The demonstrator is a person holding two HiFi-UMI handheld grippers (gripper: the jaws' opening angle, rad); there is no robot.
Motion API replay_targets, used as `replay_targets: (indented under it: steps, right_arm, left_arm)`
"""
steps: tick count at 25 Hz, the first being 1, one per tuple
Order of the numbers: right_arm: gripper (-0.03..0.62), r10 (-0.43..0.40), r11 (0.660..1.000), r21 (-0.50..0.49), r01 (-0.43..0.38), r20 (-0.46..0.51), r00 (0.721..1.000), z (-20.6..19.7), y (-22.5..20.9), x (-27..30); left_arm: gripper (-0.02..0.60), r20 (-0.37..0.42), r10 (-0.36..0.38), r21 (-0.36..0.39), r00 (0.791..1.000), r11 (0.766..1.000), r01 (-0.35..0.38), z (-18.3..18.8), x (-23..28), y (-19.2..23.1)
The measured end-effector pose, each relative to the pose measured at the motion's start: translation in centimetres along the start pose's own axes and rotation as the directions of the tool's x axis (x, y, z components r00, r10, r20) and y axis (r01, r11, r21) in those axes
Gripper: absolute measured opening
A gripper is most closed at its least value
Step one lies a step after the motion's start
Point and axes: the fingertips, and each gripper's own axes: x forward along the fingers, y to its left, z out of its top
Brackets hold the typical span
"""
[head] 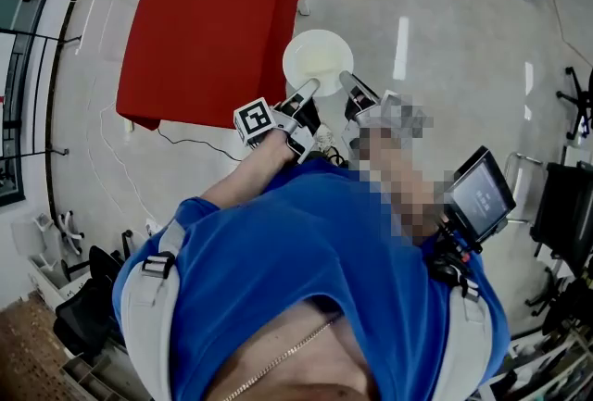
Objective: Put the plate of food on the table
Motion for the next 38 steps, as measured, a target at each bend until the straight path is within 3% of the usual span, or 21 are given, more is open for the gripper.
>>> replay_targets:
  steps: [3, 7, 14, 17, 21, 27, 29, 33, 38]
  right_arm:
    - [0.034, 0.006, 1.0, -0.015, -0.007, -0.033, 0.999, 0.3, 1.0, 2.1]
    - [0.034, 0.007, 1.0, -0.02, -0.009, -0.095, 0.995, 3.0, 0.7, 10.2]
    - [0.035, 0.042, 0.997, -0.053, -0.051, -0.158, 0.986, 2.1, 2.2, 10.9]
    - [0.035, 0.05, 0.995, -0.069, -0.067, -0.221, 0.974, 1.6, 2.8, 14.8]
    - [0.034, 0.059, 0.993, -0.08, -0.088, -0.311, 0.949, 0.3, 3.6, 19.8]
    - [0.034, 0.088, 0.983, -0.111, -0.146, -0.411, 0.908, -2.7, 6.0, 19.5]
    - [0.034, 0.103, 0.978, -0.114, -0.175, -0.463, 0.881, -2.5, 6.2, 22.5]
    - [0.034, 0.125, 0.97, -0.105, -0.221, -0.563, 0.817, -0.4, 6.1, 32.0]
    - [0.034, 0.14, 0.957, -0.115, -0.266, -0.621, 0.771, -2.6, 8.2, 31.6]
  left_arm:
    - [0.038, 0.039, -0.029, -0.012, 0.999, 1.0, 0.029, 2.0, -0.1, -1.0]
    - [0.038, 0.092, -0.003, -0.022, 0.996, 1.0, 0.005, 9.6, 2.2, 0.7]
    - [0.038, 0.18, -0.021, -0.004, 0.983, 1.0, 0.022, 10.0, 0.6, 0.1]
    - [0.037, 0.243, -0.02, -0.019, 0.97, 1.0, 0.025, 13.3, -0.2, 0.9]
    - [0.038, 0.333, 0.0, -0.025, 0.943, 1.0, 0.009, 17.6, -1.8, 2.1]
    - [0.038, 0.436, 0.004, -0.016, 0.9, 1.0, 0.003, 16.6, -5.6, 1.4]
    - [0.037, 0.491, 0.011, -0.017, 0.871, 1.0, -0.003, 19.0, -5.6, 1.9]
    - [0.038, 0.587, 0.037, -0.034, 0.809, 0.999, -0.021, 27.4, -3.5, 3.8]
    - [0.038, 0.647, 0.038, -0.033, 0.762, 0.999, -0.022, 26.7, -6.3, 2.8]
